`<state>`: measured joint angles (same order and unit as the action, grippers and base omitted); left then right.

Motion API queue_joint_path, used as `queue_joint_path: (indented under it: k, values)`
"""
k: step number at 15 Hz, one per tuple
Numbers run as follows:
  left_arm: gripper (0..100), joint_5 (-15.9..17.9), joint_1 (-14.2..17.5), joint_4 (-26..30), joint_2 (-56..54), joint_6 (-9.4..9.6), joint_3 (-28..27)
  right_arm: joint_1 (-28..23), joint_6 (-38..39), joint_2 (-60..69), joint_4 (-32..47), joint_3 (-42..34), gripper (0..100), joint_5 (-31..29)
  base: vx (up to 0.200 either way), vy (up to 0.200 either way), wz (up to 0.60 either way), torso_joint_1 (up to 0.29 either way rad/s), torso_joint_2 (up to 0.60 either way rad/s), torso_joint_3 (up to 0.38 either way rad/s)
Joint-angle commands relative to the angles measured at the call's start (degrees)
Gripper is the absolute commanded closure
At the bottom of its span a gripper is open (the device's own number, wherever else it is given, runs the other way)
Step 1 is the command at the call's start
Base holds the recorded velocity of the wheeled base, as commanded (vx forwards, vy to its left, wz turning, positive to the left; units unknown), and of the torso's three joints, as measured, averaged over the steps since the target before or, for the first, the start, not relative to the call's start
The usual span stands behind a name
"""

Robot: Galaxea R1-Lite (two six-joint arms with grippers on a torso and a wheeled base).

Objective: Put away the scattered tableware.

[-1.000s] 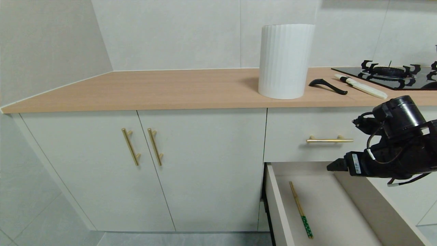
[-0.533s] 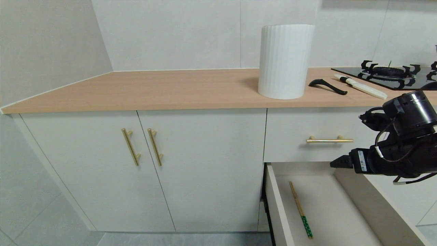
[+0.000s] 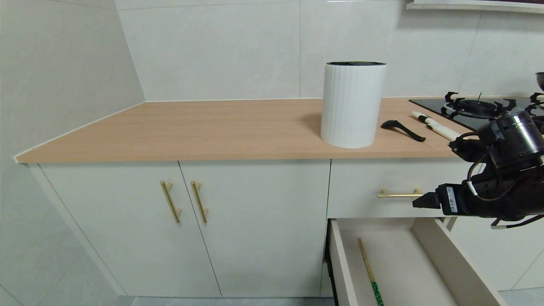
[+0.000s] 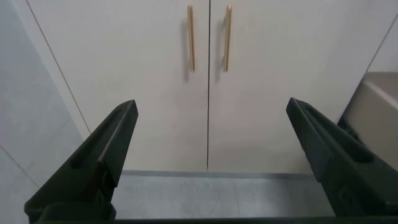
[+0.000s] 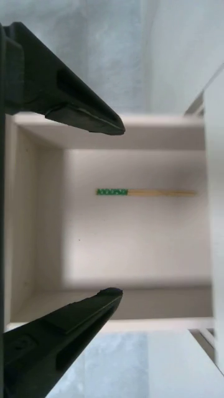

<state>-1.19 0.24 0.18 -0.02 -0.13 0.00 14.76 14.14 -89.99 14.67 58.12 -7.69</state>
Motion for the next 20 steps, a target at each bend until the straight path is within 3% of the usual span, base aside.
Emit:
queue_joint_path:
  k: [1,13,17,20]
  values:
    - [0,0.0,0.0,0.0,0.0,-0.04,0.0,0.0,0.0,-0.2,0.0,-0.1,0,0.0,0.0,0.0,0.0,0.168,-0.47,-0.3]
    - [0,0.0,0.0,0.0,0.0,-0.04,0.0,0.4,0.0,-0.4,-0.1,-0.1,0,-1.2,0.0,0.0,0.0,0.198,-0.48,-0.284]
    - [0,0.0,0.0,0.0,0.0,-0.04,0.0,0.4,0.0,-1.9,-2.2,-0.1,0,-3.3,0.0,0.0,0.0,0.064,-0.15,-0.086]
    - [0,0.0,0.0,0.0,0.0,-0.04,0.0,-1.2,-3.2,-5.7,-8.7,0.8,0,-3.4,0.0,0.0,0.0,0.0,0.0,0.0]
